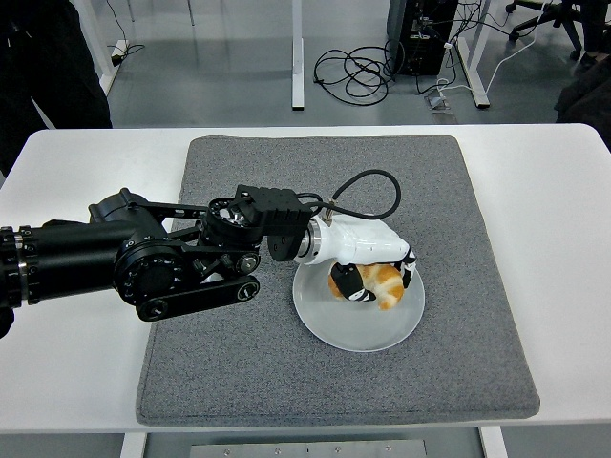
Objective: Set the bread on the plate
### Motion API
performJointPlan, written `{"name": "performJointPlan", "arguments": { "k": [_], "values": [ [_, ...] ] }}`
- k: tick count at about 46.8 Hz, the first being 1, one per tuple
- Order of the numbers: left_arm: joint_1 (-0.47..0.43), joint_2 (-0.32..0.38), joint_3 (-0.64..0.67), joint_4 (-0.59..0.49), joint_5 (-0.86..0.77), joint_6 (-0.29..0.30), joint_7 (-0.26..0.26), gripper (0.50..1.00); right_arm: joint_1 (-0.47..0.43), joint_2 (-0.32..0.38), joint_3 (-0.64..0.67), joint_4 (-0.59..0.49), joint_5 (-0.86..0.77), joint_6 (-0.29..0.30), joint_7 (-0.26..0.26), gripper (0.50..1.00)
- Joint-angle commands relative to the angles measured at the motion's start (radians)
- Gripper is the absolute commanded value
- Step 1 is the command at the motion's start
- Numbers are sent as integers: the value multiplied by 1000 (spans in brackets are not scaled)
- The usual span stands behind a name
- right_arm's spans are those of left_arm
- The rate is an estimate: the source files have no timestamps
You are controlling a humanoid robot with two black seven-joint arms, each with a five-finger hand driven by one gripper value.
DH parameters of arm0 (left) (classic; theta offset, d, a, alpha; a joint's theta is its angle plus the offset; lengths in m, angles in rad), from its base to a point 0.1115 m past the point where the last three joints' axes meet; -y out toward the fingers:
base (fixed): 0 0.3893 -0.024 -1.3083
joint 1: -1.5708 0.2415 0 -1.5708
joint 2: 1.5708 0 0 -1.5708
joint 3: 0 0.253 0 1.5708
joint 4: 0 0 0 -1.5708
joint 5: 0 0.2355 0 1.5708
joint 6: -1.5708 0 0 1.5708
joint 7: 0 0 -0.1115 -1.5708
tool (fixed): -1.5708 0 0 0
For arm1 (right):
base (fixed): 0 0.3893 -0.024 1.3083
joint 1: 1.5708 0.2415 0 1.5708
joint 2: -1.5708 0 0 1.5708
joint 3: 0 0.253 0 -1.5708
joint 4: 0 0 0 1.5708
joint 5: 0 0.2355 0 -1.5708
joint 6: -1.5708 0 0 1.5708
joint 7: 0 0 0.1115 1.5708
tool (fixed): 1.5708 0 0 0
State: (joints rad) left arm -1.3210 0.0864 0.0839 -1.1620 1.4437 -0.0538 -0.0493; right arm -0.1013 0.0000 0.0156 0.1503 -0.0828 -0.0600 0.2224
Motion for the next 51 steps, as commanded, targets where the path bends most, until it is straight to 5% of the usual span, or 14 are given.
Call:
{"name": "performJointPlan", "arguments": {
  "k": [1,22,27,34,40,51],
  "values": [
    [16,3,16,2,14,3,-1,500,0,0,1,0,0,0,0,1000],
    [34,6,33,15,15,15,5,500,2,0,1,0,0,0,0,1000],
    [32,10,31,15,4,14,3,717,2,0,1,0,0,0,0,1000],
    [31,21,30,13,-3,-1,2,831,2,0,0,0,0,0,0,1000],
    [16,45,23,-5,-45,-43,8,889,0,0,-5,0,0,0,0,1000],
    [-96,122,13,-88,-151,-90,19,914,0,0,-9,2,0,3,0,1000]
  ]
}}
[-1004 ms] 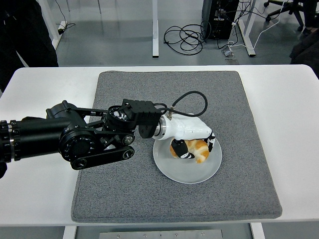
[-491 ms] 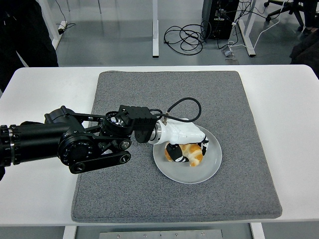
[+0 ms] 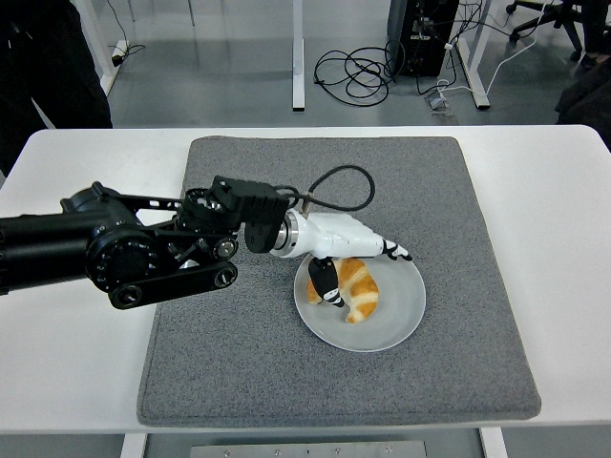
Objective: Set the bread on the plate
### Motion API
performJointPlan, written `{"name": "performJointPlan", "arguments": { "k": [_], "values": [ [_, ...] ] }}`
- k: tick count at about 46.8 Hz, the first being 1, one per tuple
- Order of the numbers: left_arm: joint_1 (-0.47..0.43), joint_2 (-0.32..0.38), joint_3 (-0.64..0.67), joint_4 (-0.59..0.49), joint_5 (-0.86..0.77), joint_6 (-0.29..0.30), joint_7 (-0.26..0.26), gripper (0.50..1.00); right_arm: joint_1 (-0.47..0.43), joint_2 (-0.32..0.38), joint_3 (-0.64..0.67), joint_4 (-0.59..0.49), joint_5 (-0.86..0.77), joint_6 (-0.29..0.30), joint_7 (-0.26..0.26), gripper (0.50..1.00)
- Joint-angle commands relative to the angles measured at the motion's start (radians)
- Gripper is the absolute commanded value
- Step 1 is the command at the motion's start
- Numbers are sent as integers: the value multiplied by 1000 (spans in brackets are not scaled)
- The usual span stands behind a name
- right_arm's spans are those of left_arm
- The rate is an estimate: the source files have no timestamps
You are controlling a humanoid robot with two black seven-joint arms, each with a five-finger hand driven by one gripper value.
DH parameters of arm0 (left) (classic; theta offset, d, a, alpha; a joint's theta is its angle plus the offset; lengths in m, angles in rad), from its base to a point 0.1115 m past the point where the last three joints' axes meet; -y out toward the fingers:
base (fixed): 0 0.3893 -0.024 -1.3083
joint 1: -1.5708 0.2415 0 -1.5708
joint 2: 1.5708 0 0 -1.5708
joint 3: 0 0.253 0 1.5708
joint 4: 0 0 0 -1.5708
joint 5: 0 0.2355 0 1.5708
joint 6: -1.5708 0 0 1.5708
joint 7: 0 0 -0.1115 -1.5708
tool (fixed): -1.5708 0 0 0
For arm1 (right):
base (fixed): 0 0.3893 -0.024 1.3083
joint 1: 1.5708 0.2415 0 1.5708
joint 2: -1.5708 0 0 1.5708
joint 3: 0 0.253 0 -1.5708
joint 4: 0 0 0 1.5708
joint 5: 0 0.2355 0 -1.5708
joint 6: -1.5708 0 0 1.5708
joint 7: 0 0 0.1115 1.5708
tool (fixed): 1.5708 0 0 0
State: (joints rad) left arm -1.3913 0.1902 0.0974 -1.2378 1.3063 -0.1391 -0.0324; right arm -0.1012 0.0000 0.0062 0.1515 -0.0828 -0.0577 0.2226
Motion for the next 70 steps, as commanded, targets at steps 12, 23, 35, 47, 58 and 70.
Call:
{"name": "performJointPlan", "arguments": {
  "k": [12,23,35,47,58,70],
  "values": [
    [-129,103,-57,-49,-208,-17,2,963,0,0,-2,2,0,4,0,1000],
    [-112,196,-110,-34,-427,-8,-6,968,1,0,1,0,0,1,0,1000],
    [-17,216,-211,96,-608,4,-15,968,5,0,0,-3,0,-1,0,1000],
    [140,199,-353,267,-677,6,-57,968,6,0,0,-3,0,-1,0,1000],
    [201,103,-415,446,-786,6,-95,968,3,0,-2,-3,0,-2,-2,1000],
    [201,-17,-432,669,-920,-23,-144,966,-6,0,0,-4,0,-5,-2,1000]
  ]
}}
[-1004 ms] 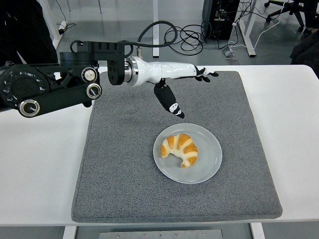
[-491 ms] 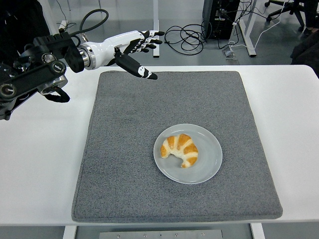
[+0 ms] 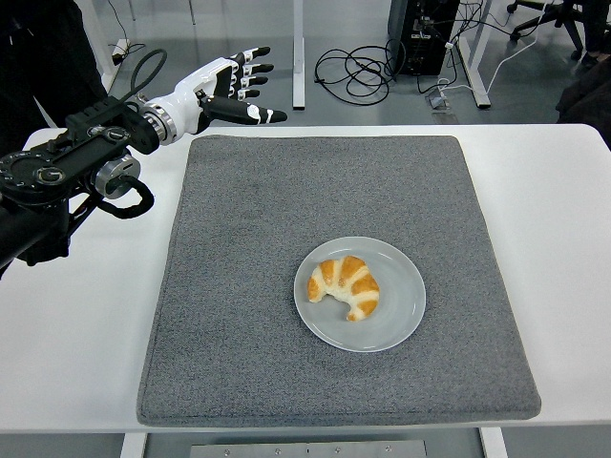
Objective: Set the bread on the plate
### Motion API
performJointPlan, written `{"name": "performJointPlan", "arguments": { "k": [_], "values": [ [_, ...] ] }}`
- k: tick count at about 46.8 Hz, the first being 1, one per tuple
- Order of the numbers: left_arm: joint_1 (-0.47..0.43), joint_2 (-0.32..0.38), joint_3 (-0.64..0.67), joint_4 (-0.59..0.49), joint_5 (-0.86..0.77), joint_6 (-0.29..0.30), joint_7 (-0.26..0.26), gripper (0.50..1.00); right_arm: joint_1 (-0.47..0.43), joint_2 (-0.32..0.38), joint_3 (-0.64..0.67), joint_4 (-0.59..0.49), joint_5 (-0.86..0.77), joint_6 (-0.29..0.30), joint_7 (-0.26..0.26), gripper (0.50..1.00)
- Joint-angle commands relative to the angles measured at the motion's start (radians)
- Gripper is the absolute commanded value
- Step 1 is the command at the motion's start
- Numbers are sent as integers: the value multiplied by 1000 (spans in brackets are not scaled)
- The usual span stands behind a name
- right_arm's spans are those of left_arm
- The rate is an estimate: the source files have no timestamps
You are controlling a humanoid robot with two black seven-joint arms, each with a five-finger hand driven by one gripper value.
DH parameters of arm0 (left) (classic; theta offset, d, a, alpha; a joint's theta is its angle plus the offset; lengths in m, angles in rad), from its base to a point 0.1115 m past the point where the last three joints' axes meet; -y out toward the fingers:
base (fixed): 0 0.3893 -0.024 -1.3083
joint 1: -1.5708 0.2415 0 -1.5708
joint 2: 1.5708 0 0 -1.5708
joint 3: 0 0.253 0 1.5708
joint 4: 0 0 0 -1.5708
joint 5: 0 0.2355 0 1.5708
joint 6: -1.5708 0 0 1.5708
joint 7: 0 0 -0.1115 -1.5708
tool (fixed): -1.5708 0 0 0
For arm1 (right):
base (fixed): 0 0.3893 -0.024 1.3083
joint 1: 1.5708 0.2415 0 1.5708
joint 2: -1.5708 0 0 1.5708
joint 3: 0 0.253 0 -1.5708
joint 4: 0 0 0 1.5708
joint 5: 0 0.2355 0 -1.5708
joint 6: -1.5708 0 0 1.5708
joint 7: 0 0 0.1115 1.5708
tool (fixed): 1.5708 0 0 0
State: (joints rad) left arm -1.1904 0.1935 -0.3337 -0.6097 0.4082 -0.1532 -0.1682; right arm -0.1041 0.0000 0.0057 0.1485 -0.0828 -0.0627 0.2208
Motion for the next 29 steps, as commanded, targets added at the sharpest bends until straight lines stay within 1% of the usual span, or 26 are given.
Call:
{"name": "performJointPlan", "arguments": {
  "k": [1,5,7,13,21,29],
  "values": [
    [0,-32,-1,59,-26,-14,-14,966,-5,0,0,-1,0,0,0,1000],
    [0,-78,-4,126,-64,-31,-39,966,-6,0,-1,-1,0,0,0,1000],
    [0,-91,-8,154,-95,-45,-48,966,-8,0,-1,-1,0,-2,0,1000],
    [6,-118,-21,217,-207,-68,-51,966,-11,0,-1,-1,0,-2,0,1000],
    [49,-141,-64,251,-328,-85,-50,966,-11,0,-1,-1,0,0,0,1000],
    [80,-180,-103,271,-347,-85,-50,966,-9,0,-1,-1,0,-2,0,1000]
  ]
}}
